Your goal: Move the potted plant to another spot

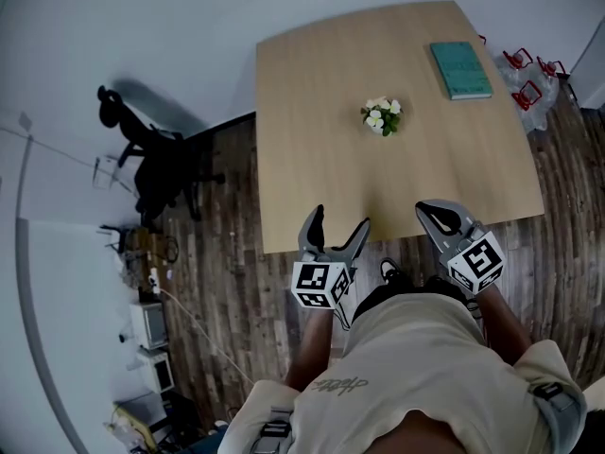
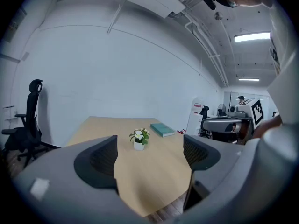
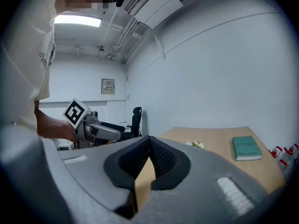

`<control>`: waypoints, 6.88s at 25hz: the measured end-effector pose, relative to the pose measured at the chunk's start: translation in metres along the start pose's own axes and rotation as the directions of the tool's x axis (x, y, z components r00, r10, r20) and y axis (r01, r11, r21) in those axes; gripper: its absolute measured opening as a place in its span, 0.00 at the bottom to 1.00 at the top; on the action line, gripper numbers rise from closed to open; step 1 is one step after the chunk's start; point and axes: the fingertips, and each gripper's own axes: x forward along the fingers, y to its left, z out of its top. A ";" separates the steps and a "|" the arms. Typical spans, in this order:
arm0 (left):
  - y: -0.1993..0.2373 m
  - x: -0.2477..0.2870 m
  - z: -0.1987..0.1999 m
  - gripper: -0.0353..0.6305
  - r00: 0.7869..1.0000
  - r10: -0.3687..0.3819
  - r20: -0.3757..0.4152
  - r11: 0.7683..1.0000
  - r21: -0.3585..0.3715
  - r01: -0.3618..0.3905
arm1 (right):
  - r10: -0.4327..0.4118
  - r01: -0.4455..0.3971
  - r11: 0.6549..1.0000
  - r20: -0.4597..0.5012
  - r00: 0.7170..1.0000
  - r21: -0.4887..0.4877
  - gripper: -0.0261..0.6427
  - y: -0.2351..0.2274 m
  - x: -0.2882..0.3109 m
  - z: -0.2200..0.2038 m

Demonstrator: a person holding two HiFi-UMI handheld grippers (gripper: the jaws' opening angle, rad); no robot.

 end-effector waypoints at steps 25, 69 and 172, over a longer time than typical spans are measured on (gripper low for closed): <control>0.033 0.143 0.018 0.74 0.990 -0.028 -0.137 0.997 0.072 0.038 | -0.104 0.105 0.994 -0.038 0.994 0.027 0.04 -0.143 0.062 -0.005; 0.064 0.339 -0.122 0.77 0.885 0.136 -0.445 0.990 0.082 -0.111 | -0.084 0.121 0.972 -0.182 0.980 0.203 0.04 -0.258 0.058 -0.078; 0.365 0.206 -0.058 0.58 0.866 0.390 -0.313 0.917 0.049 -0.395 | -0.145 0.185 0.973 -0.260 0.955 0.138 0.04 -0.130 0.203 -0.044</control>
